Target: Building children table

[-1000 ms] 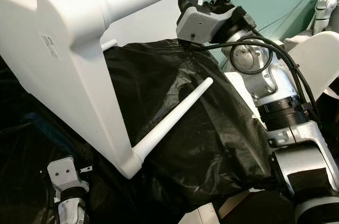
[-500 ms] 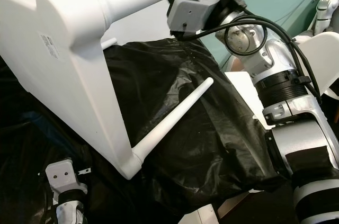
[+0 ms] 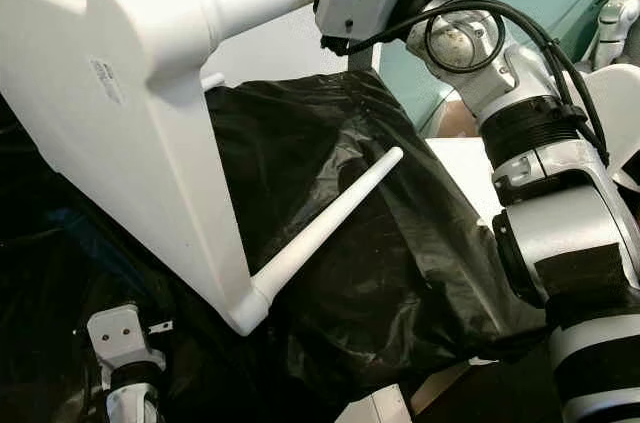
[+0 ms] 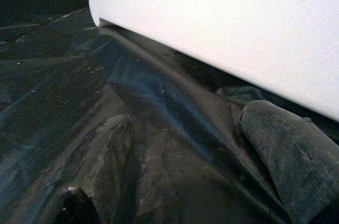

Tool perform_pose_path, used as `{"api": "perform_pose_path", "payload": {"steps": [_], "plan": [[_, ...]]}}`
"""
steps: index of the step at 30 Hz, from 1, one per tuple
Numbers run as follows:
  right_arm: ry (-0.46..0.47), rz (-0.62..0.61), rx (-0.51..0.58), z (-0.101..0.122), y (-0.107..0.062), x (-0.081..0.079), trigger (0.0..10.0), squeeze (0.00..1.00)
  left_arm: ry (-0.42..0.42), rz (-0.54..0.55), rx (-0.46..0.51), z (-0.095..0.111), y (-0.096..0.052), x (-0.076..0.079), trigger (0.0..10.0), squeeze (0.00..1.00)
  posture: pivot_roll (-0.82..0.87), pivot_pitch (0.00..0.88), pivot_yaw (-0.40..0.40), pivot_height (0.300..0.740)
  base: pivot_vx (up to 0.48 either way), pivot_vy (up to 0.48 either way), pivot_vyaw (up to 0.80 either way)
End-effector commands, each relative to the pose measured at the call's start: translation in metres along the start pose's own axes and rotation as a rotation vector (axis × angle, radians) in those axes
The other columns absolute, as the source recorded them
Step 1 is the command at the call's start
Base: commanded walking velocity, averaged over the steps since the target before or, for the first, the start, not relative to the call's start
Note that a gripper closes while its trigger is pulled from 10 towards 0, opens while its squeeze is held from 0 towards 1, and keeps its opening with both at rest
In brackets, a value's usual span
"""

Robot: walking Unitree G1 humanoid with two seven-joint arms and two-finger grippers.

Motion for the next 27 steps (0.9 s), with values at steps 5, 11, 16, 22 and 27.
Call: {"api": "perform_pose_path", "payload": {"steps": [5,11,16,22,27], "plan": [[0.380,-0.189,-0.204,-0.041,-0.010,-0.001,0.0,0.00,-0.024,0.027,-0.028,-0.001,-0.005,0.006,10.0,0.00,-0.02,0.000,0.028,0.740,0.000,0.000,0.00],[0.580,-0.516,-0.465,-0.087,-0.033,0.026,0.0,0.00,-0.022,0.015,-0.023,0.000,-0.004,0.008,10.0,0.00,-0.03,0.000,0.033,0.740,0.000,0.000,0.00],[0.611,-0.593,-0.525,-0.097,-0.042,0.031,0.0,0.00,-0.022,0.013,-0.022,0.001,-0.005,0.008,10.0,0.00,-0.03,0.000,0.031,0.740,0.000,0.000,0.00],[0.736,-0.647,-0.554,-0.103,-0.049,0.024,0.0,0.00,-0.023,0.014,-0.024,0.001,-0.006,0.008,10.0,0.00,-0.02,0.000,0.025,0.740,0.000,0.000,0.00],[0.814,-0.701,-0.591,-0.109,-0.059,0.012,0.0,0.00,-0.025,0.011,-0.026,0.000,-0.008,0.010,10.0,0.00,-0.03,0.000,0.022,0.740,0.000,0.000,0.00]]}}
Point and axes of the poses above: a point about 5 cm out from each wrist's last joint towards the gripper, its own y axis pointing out of the wrist towards the gripper, its own z axis along the axis of the wrist's last joint, x = y × z, the point moved 3 cm from there along y, pointing out of the wrist towards the gripper, and after that the axes turned 15 degrees about y, right-handed, at the moved point
